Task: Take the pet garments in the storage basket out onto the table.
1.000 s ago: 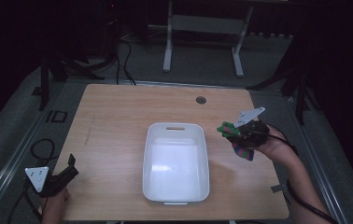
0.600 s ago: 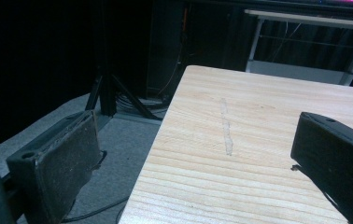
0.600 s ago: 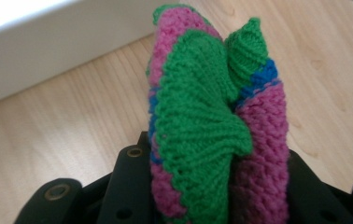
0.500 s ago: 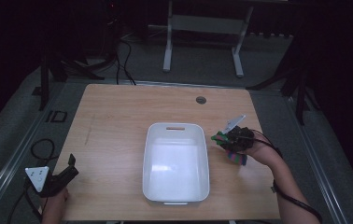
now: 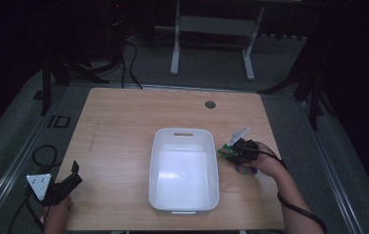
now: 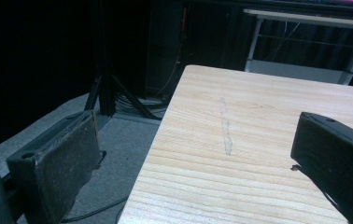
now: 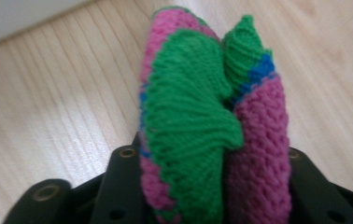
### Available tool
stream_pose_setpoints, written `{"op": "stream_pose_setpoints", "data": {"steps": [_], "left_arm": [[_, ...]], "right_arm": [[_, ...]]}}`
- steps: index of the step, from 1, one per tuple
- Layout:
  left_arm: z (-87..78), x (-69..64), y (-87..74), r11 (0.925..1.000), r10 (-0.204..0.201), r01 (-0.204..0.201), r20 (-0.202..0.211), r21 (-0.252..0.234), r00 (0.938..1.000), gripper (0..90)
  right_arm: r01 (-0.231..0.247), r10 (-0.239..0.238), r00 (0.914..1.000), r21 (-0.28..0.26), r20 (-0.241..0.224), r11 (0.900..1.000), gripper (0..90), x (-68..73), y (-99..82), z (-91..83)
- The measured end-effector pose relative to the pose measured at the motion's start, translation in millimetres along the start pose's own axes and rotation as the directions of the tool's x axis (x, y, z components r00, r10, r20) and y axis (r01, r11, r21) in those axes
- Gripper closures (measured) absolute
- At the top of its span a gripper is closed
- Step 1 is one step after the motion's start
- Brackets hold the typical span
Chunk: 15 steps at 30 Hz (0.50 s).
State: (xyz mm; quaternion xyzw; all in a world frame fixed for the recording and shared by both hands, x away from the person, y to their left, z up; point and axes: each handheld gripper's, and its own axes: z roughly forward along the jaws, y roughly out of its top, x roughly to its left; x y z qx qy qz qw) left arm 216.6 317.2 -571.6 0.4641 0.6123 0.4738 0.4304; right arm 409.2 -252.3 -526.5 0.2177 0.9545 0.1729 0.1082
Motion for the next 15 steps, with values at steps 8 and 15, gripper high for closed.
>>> {"op": "stream_pose_setpoints", "data": {"steps": [8, 15], "left_arm": [[0.0, -0.2, 0.0, 1.0000, 0.000, 0.000, -0.002, 0.000, 1.0000, 1.9], [-0.4, -0.3, -0.1, 1.0000, -0.001, 0.001, -0.004, -0.004, 1.0000, 1.8]], "right_arm": [[-0.010, 0.010, 0.9999, 0.011, -0.003, 0.9999, 36.9, 0.6, 1.7, -6.9], [-0.020, 0.020, 0.9997, -0.037, -0.016, 0.9991, 26.2, 6.2, 5.6, -33.2]]}}
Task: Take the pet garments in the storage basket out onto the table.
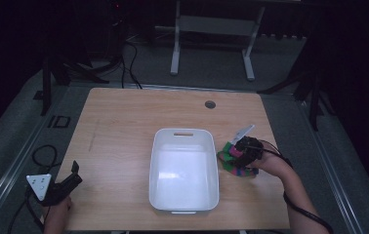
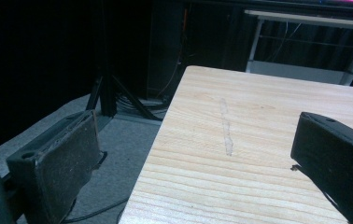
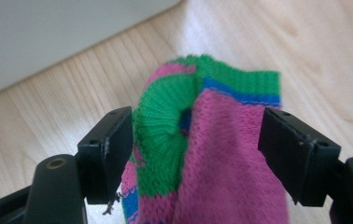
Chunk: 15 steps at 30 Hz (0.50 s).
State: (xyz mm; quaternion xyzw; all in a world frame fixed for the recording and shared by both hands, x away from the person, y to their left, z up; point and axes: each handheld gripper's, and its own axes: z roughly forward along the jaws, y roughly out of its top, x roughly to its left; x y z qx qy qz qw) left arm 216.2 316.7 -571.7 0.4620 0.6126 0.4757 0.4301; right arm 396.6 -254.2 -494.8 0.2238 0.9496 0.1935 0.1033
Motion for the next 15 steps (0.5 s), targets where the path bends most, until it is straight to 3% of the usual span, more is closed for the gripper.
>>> {"op": "stream_pose_setpoints", "data": {"steps": [4, 10, 11, 12, 15], "left_arm": [[0.1, 0.1, 0.0, 1.0000, -0.003, 0.003, 0.000, 0.000, 1.0000, 1.9], [0.0, 0.1, 0.0, 1.0000, -0.002, 0.002, -0.001, 0.000, 1.0000, 1.9], [0.1, 0.0, 0.0, 1.0000, -0.002, 0.002, -0.001, 0.000, 1.0000, 1.9], [0.1, 0.0, 0.0, 1.0000, -0.002, 0.002, 0.000, 0.000, 1.0000, 1.9], [0.0, 0.0, 0.0, 1.0000, 0.000, 0.000, -0.002, 0.000, 1.0000, 1.9]], "right_arm": [[-0.024, 0.025, 0.9996, -0.062, 0.010, 0.9978, 24.5, 0.4, -3.6, -15.4], [-0.091, 0.095, 0.9954, -0.155, 0.016, 0.9837, 17.6, 1.6, -16.9, -33.8], [-0.105, 0.110, 0.9938, -0.173, 0.020, 0.9794, 16.1, 1.7, -20.3, -36.8], [-0.141, 0.149, 0.9886, -0.207, 0.022, 0.9680, 13.5, 1.9, -27.8, -41.9], [-0.171, 0.179, 0.9839, -0.254, 0.009, 0.9520, 11.9, 2.3, -40.1, -46.8]]}}
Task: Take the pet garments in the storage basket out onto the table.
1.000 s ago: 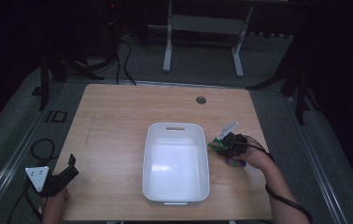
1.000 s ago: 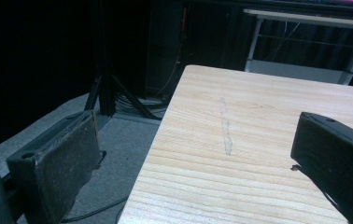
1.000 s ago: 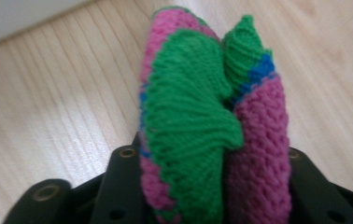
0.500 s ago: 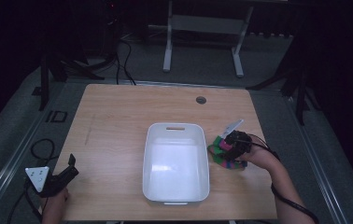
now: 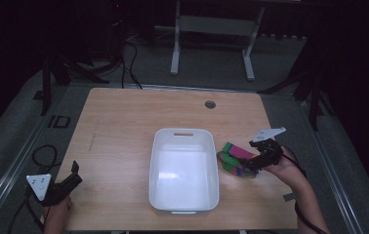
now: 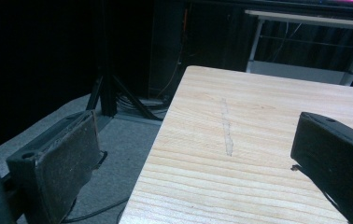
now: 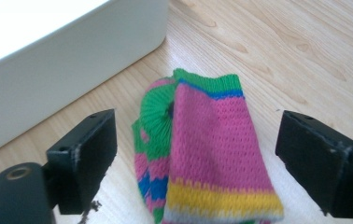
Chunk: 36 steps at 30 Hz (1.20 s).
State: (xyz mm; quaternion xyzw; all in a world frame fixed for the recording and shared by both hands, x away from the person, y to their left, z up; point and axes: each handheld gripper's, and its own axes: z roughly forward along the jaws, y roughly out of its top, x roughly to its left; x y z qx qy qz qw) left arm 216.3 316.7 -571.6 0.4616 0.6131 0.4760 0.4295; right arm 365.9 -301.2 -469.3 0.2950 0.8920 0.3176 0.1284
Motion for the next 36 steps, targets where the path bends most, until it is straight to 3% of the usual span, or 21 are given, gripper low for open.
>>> {"op": "stream_pose_setpoints", "data": {"steps": [2, 6, 8, 9, 12, 13, 14, 15, 17, 18, 19, 21, 22, 24, 26, 29, 30, 36], "left_arm": [[-0.1, -0.1, 0.0, 1.0000, 0.001, -0.001, 0.000, -0.001, 1.0000, 1.9], [-0.1, -0.2, -0.1, 1.0000, 0.002, -0.002, -0.001, -0.001, 1.0000, 1.9], [-0.1, -0.1, 0.0, 1.0000, 0.003, -0.003, 0.000, -0.001, 1.0000, 1.9], [-0.1, -0.1, -0.1, 1.0000, 0.003, -0.003, 0.000, -0.001, 1.0000, 1.9], [0.0, -0.2, 0.0, 1.0000, 0.004, -0.004, -0.002, -0.001, 1.0000, 1.9], [0.0, -0.2, 0.0, 1.0000, 0.004, -0.004, -0.002, -0.001, 1.0000, 1.8], [-0.1, -0.3, 0.0, 1.0000, 0.006, -0.006, -0.002, 0.001, 1.0000, 1.8], [-0.2, -0.4, 0.0, 1.0000, 0.007, -0.007, -0.002, 0.000, 1.0000, 1.8], [-0.2, -0.6, -0.1, 1.0000, 0.007, -0.007, -0.001, 0.000, 1.0000, 1.9], [-0.1, -0.6, -0.1, 1.0000, 0.007, -0.007, -0.001, 0.000, 1.0000, 1.9], [-0.2, -0.6, -0.1, 1.0000, 0.007, -0.007, -0.001, 0.000, 1.0000, 1.9], [-0.1, -0.6, 0.0, 1.0000, 0.008, -0.008, -0.001, 0.000, 1.0000, 1.9], [-0.1, -0.7, 0.0, 1.0000, 0.008, -0.008, 0.000, 0.000, 1.0000, 1.9], [-0.2, -0.7, -0.1, 1.0000, 0.009, -0.009, -0.001, -0.001, 1.0000, 1.9], [-0.3, -0.7, -0.1, 1.0000, 0.009, -0.009, 0.000, -0.002, 1.0000, 1.9], [-0.2, -0.8, -0.1, 1.0000, 0.009, -0.009, 0.000, -0.001, 1.0000, 1.9], [-0.2, -0.7, -0.1, 1.0000, 0.008, -0.008, 0.000, -0.001, 1.0000, 1.9], [-0.3, -0.3, -0.1, 1.0000, 0.007, -0.007, 0.003, -0.001, 1.0000, 1.9]], "right_arm": [[-0.007, 0.007, 1.0000, -0.009, -0.001, 0.9999, 10.8, -0.2, -3.0, -1.7], [-0.079, 0.085, 0.9946, -0.088, 0.059, 0.9930, 10.9, -3.7, -26.7, -11.9], [-0.092, 0.100, 0.9921, -0.104, 0.076, 0.9903, 10.8, -4.3, -30.2, -13.2], [-0.136, 0.157, 0.9794, -0.163, 0.127, 0.9772, 11.5, -5.4, -41.8, -16.7], [-0.160, 0.202, 0.9572, -0.203, 0.207, 0.9659, 11.9, -4.2, -56.5, -19.0], [-0.160, 0.202, 0.9572, -0.203, 0.207, 0.9659, 11.9, -4.2, -56.5, -19.0], [-0.172, 0.220, 0.9497, -0.219, 0.222, 0.9605, 11.9, -3.6, -61.1, -20.1], [-0.201, 0.267, 0.9271, -0.253, 0.263, 0.9465, 11.9, -2.8, -69.9, -22.7], [-0.218, 0.311, 0.9010, -0.304, 0.303, 0.9275, 12.1, -1.4, -79.7, -25.4], [-0.233, 0.335, 0.8911, -0.326, 0.306, 0.9161, 12.1, -0.3, -84.8, -26.2], [-0.244, 0.349, 0.8850, -0.331, 0.308, 0.9116, 12.1, 0.3, -89.9, -26.8], [-0.265, 0.376, 0.8668, -0.335, 0.328, 0.9042, 12.0, 2.4, -99.4, -26.7], [-0.270, 0.377, 0.8662, -0.327, 0.328, 0.9056, 12.0, 3.4, -103.5, -26.0], [-0.265, 0.372, 0.8548, -0.312, 0.361, 0.9122, 11.9, 7.1, -110.6, -24.5], [-0.271, 0.381, 0.8414, -0.310, 0.384, 0.9114, 11.7, 10.3, -117.1, -23.5], [-0.281, 0.410, 0.8121, -0.337, 0.415, 0.8984, 11.7, 14.2, -126.9, -23.5], [-0.286, 0.423, 0.7981, -0.349, 0.429, 0.8927, 11.7, 15.7, -129.8, -23.6], [-0.309, 0.479, 0.7418, -0.394, 0.469, 0.8655, 11.7, 24.9, -144.0, -28.0]]}}
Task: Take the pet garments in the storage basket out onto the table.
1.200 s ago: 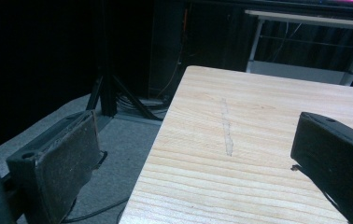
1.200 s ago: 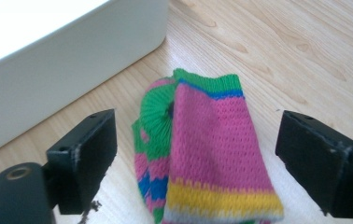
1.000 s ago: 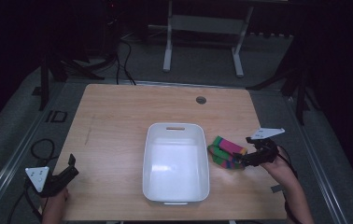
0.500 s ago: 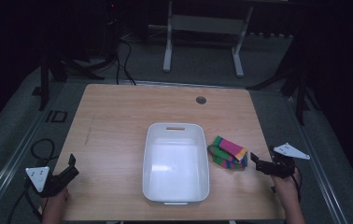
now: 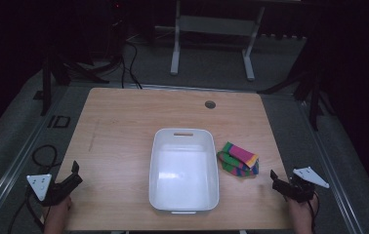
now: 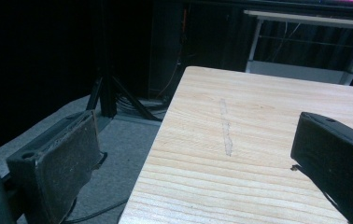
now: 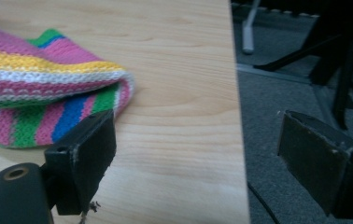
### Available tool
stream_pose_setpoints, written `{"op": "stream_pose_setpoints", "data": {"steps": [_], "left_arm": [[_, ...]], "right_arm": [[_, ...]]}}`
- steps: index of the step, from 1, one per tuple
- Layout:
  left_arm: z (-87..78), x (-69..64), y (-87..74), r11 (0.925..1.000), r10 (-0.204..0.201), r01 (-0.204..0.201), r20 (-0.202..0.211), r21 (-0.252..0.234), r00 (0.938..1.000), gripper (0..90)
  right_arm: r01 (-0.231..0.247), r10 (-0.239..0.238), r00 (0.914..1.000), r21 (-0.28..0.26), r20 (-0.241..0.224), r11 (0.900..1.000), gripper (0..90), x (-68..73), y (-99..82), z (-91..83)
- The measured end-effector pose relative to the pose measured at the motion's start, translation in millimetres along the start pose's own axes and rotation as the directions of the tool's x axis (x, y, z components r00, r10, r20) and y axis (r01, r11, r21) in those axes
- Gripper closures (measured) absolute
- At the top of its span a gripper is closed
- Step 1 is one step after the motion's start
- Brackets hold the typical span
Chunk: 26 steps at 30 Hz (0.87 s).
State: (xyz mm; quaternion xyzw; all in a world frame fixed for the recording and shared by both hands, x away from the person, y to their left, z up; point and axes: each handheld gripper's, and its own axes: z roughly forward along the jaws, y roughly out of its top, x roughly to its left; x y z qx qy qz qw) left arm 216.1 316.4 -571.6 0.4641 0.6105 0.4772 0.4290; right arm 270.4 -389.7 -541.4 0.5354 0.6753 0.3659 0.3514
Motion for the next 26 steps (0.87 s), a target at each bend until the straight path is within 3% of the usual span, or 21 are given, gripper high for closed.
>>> {"op": "stream_pose_setpoints", "data": {"steps": [9, 16, 19, 26], "left_arm": [[-0.2, -0.1, -0.1, 1.0000, -0.001, 0.001, 0.000, -0.002, 1.0000, 1.8], [0.0, 0.1, 0.0, 1.0000, -0.002, 0.002, -0.001, 0.000, 1.0000, 1.9], [0.1, 1.0, 0.0, 0.9999, -0.016, 0.016, 0.000, -0.002, 0.9999, 1.9], [0.0, 0.2, 0.0, 1.0000, -0.002, 0.002, 0.003, -0.001, 1.0000, 1.9]], "right_arm": [[-0.061, 0.065, 0.9969, -0.081, 0.045, 0.9949, 11.8, -4.1, -15.9, -10.0], [-0.096, 0.099, 0.9947, -0.080, 0.028, 0.9921, 11.9, -9.8, -21.1, -6.9], [-0.091, 0.093, 0.9953, -0.072, 0.027, 0.9933, 11.9, -9.5, -21.5, -5.9], [-0.092, 0.093, 0.9955, -0.071, 0.018, 0.9932, 12.9, -9.6, -21.6, -5.6]]}}
